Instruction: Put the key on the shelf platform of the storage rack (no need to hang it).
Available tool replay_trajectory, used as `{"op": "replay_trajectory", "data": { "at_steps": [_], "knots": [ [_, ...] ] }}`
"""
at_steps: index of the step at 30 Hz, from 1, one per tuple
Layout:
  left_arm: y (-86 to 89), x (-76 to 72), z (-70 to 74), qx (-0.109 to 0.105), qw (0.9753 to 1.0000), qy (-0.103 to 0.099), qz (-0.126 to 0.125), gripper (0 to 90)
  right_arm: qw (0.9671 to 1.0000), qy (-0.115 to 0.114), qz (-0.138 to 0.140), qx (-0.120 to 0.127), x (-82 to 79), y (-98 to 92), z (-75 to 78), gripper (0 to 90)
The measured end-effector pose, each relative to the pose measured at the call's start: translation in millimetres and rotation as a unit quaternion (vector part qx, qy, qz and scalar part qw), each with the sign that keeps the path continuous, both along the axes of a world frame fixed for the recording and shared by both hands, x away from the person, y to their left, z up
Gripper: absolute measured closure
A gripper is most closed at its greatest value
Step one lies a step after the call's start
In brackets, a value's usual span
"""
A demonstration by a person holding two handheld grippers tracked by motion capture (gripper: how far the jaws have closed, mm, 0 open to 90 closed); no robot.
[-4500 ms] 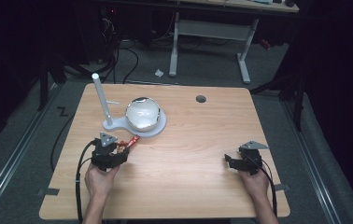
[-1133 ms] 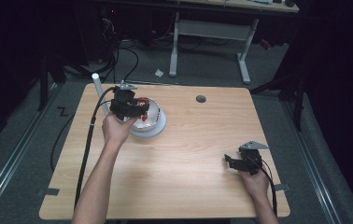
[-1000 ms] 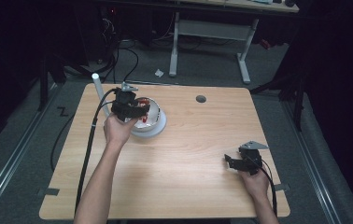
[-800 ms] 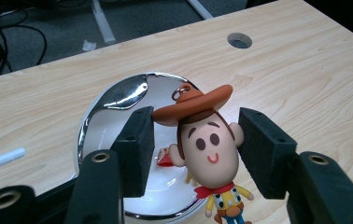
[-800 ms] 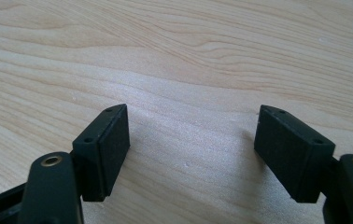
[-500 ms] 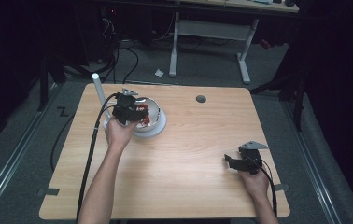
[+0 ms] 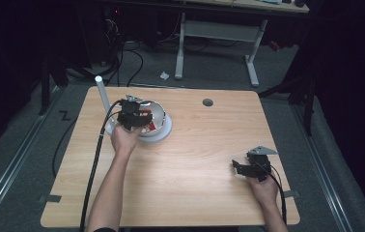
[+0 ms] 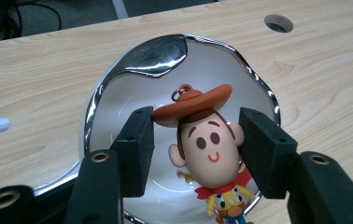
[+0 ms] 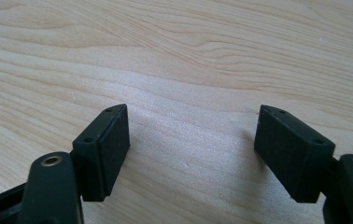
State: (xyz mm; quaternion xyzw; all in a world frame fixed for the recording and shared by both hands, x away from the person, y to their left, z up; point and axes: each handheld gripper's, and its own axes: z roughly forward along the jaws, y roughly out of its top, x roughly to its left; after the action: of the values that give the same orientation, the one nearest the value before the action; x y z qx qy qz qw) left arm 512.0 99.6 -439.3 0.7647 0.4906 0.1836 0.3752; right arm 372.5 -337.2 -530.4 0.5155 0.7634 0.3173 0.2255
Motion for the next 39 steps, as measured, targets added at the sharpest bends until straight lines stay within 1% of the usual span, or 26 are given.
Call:
{"op": "replay_trajectory", "data": {
  "at_steps": [6,12,15,18,19,22,24,25,27,29,31,33,35,39],
  "knots": [
    [0.1,4.2,-7.5,0.013,0.9998,0.006,0.011,47.2,1.0000,0.000,0.000,0.000,0.0,0.0,0.0,26.6],
    [0.7,5.9,-9.2,0.012,0.9999,0.008,0.010,47.1,1.0000,0.001,-0.001,0.000,-0.3,0.2,0.0,26.6],
    [2.0,7.6,-10.9,0.017,0.9998,0.008,0.011,47.0,1.0000,0.001,-0.002,0.001,-0.4,0.2,0.0,26.6],
    [4.5,8.4,-11.5,0.021,0.9996,0.012,0.014,46.6,1.0000,0.001,-0.001,0.000,-0.3,0.2,0.0,26.6],
    [5.8,8.3,-11.1,0.024,0.9995,0.013,0.014,46.2,1.0000,0.000,-0.001,0.000,-0.3,0.2,0.0,26.6],
    [6.8,7.8,-9.7,0.021,0.9996,0.017,0.011,42.7,1.0000,0.000,-0.001,0.000,-0.3,0.2,0.0,26.6],
    [5.1,6.4,-9.7,0.034,0.9992,0.016,0.012,38.9,1.0000,0.001,-0.001,0.000,-0.3,0.2,0.0,26.6],
    [4.7,5.6,-9.9,0.039,0.9990,0.017,0.010,38.4,1.0000,0.000,-0.001,0.000,-0.3,0.1,0.0,26.6],
    [4.0,4.3,-9.7,0.046,0.9988,0.016,0.008,37.4,1.0000,0.000,-0.001,0.000,-0.3,0.2,0.0,26.6],
    [3.6,2.7,-8.0,0.047,0.9988,0.013,0.005,36.6,1.0000,0.000,-0.001,0.000,-0.3,0.1,0.0,26.7],
    [4.0,0.9,-5.0,0.045,0.9990,0.006,0.004,36.4,1.0000,0.000,-0.001,0.000,-0.3,0.1,0.0,26.6],
    [4.7,-1.5,-1.7,0.038,0.9993,0.001,0.004,36.1,1.0000,0.001,-0.001,0.000,-0.3,0.1,0.0,26.6],
    [5.6,-4.2,1.9,0.039,0.9992,-0.003,0.001,36.1,1.0000,0.000,-0.001,0.000,-0.3,0.1,0.0,26.6],
    [9.4,-9.4,9.3,0.035,0.9993,-0.009,-0.004,36.0,1.0000,0.000,-0.001,0.000,-0.3,0.1,0.0,26.6]
  ]
}}
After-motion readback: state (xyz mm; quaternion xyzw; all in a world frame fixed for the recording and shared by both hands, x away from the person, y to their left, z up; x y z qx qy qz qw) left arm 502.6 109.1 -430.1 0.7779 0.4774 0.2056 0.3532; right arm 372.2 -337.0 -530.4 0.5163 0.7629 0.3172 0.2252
